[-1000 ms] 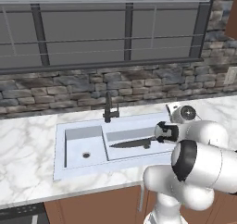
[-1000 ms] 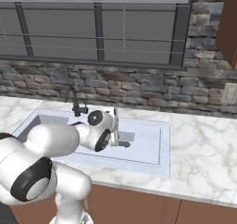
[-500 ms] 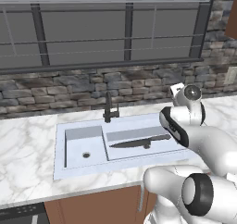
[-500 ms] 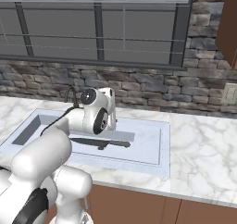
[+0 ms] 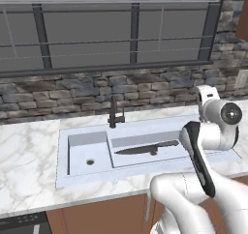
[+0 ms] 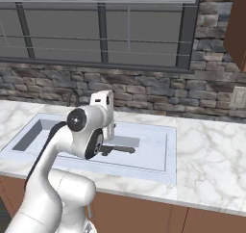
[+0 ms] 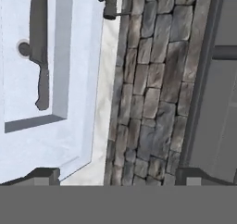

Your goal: Move the cutting board and knife to the sink. Then move spray from the cabinet to the counter.

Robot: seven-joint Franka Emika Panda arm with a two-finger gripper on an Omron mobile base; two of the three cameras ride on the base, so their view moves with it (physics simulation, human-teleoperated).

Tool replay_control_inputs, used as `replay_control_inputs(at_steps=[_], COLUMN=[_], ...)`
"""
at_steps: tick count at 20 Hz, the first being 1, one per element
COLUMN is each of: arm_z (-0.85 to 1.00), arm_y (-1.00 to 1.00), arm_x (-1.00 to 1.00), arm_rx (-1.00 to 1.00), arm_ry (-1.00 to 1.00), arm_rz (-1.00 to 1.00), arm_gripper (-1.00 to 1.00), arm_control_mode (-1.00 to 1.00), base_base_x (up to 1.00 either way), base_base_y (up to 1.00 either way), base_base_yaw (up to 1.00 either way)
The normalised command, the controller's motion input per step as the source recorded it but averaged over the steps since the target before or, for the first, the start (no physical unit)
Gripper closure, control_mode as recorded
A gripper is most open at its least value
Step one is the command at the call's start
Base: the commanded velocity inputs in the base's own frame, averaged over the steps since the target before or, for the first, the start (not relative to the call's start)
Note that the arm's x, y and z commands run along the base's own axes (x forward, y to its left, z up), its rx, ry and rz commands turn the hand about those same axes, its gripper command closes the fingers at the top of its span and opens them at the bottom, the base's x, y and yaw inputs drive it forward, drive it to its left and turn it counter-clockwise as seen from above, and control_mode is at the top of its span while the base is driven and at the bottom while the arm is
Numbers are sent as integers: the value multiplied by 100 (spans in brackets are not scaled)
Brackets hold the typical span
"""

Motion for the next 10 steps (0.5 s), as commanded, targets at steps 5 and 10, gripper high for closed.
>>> replay_control_inputs(at_steps=[5,10], arm_z=[69,95], arm_y=[25,4], arm_x=[-7,-6], arm_rx=[16,24], arm_ry=[-5,10], arm_rz=[-40,-47], arm_gripper=[-100,-100], arm_control_mode=[-100,-100], base_base_x=[0,0], base_base_y=[0,0], base_base_yaw=[0,0])
